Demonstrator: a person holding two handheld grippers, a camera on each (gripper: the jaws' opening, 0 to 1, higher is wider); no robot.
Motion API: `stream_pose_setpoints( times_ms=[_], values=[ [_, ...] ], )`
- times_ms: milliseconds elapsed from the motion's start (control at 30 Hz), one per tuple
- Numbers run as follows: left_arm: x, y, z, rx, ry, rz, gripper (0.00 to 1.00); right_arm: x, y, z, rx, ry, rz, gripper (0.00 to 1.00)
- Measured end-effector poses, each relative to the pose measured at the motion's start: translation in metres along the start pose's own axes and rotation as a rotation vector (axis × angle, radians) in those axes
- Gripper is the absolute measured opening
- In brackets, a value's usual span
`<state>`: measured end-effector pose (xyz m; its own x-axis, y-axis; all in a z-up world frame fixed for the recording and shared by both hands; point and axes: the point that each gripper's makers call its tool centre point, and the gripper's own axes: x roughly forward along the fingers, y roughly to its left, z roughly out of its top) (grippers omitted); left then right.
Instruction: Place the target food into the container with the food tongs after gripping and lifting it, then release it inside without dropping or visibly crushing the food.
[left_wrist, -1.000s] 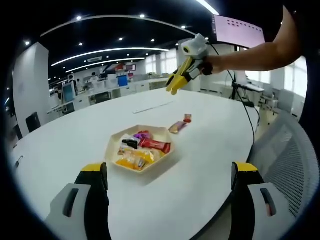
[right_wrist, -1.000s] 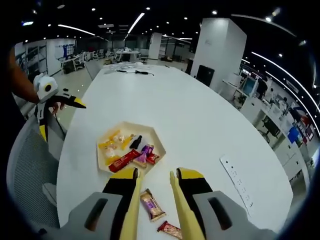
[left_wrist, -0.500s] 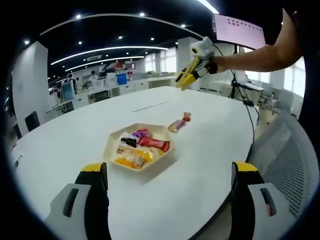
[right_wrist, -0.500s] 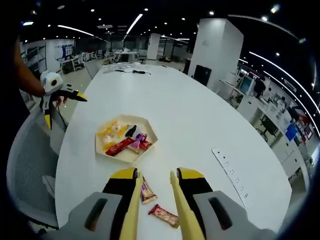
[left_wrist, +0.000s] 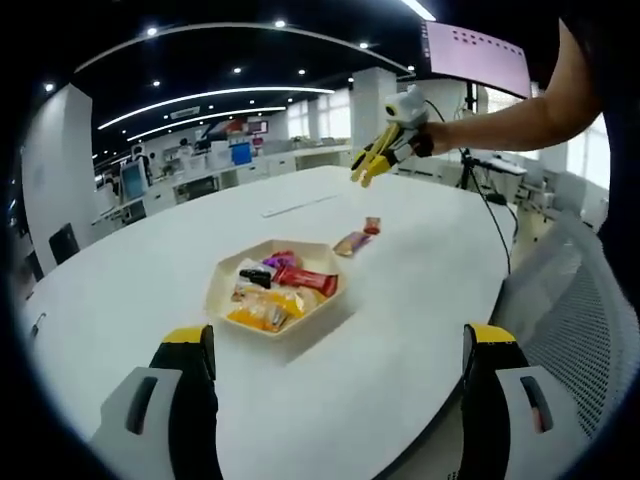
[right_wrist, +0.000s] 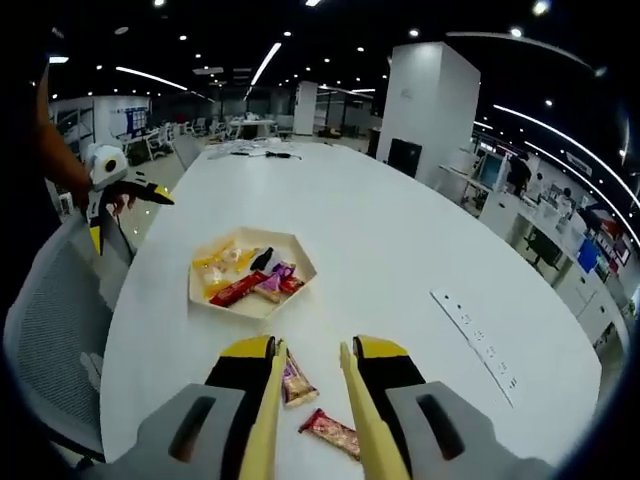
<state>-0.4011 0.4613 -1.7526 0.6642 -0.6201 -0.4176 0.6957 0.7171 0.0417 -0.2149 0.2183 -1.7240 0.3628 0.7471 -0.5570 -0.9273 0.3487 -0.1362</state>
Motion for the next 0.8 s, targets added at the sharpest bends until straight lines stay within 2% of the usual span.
stream_pose_setpoints(
  times_ms=[267, 533, 800],
  values=[
    [0.002, -0.001, -0.004, 0.002, 0.019, -0.008, 0.99, 0.019, 0.007, -0.020, -0.005, 0.028, 0.053, 0.30],
    [0.003, -0.001, -0.005, -0.001, 0.029, -0.010, 0.99, 0.042, 0.011, -0.043, -0.013, 0.084, 0.101, 0.30],
    [0.004, -0.001, -0.007, -0.004, 0.035, -0.015, 0.99, 0.055, 0.017, -0.060, -0.039, 0.126, 0.137, 0.30]
  ],
)
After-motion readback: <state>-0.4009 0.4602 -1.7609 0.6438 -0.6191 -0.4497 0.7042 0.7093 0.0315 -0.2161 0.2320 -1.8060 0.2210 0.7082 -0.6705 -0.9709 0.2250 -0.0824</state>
